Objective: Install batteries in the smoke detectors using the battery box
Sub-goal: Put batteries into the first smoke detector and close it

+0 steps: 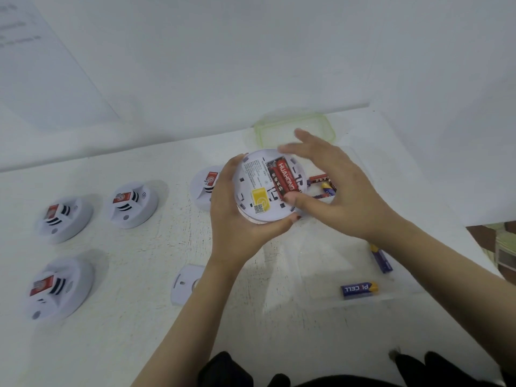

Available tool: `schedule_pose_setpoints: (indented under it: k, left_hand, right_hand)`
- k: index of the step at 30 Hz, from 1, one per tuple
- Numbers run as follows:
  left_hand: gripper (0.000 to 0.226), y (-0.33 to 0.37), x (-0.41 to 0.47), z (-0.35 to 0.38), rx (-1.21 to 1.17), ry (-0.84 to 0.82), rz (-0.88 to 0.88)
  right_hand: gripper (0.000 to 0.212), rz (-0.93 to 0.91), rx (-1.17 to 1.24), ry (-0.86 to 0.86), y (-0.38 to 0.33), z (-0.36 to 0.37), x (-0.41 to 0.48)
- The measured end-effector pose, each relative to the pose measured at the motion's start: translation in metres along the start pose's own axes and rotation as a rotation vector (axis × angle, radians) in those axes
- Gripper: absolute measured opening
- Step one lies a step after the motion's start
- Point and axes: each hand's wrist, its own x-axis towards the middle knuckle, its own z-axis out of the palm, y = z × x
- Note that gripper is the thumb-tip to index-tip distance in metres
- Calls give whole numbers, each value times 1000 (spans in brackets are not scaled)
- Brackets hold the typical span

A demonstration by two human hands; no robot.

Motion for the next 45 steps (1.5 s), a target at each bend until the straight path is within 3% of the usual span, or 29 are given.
schedule_pose_setpoints:
  k: [3, 5, 19, 29, 34, 39, 42, 45]
  left_hand:
    - [95, 3, 0, -3, 12, -10, 20]
    - [95, 3, -1, -5, 30, -20, 40]
    - [98, 0, -9, -43, 110, -77, 40]
    - [104, -11, -14, -88, 168, -196, 9]
    - [102, -21, -20, -114, 81, -294, -38]
    - [84, -24, -33, -150, 51, -292, -28]
    - [84, -36, -41, -171, 63, -277, -38]
    - [85, -49, -47, -186, 57, -283, -82]
  right_hand:
    - [76, 233, 418, -230, -5, -7, 4]
    - [79, 286, 524, -254, -9, -10, 4]
    - [69, 369, 585, -105, -37, 23, 0]
    - [67, 397, 563, 47, -70, 68, -5]
    - [66, 427, 531, 66, -84, 93, -11]
    - [41, 522, 635, 24, -96, 126, -17]
    - [33, 596, 460, -3, -92, 144, -28]
    - [61, 417, -146, -223, -79, 159, -46]
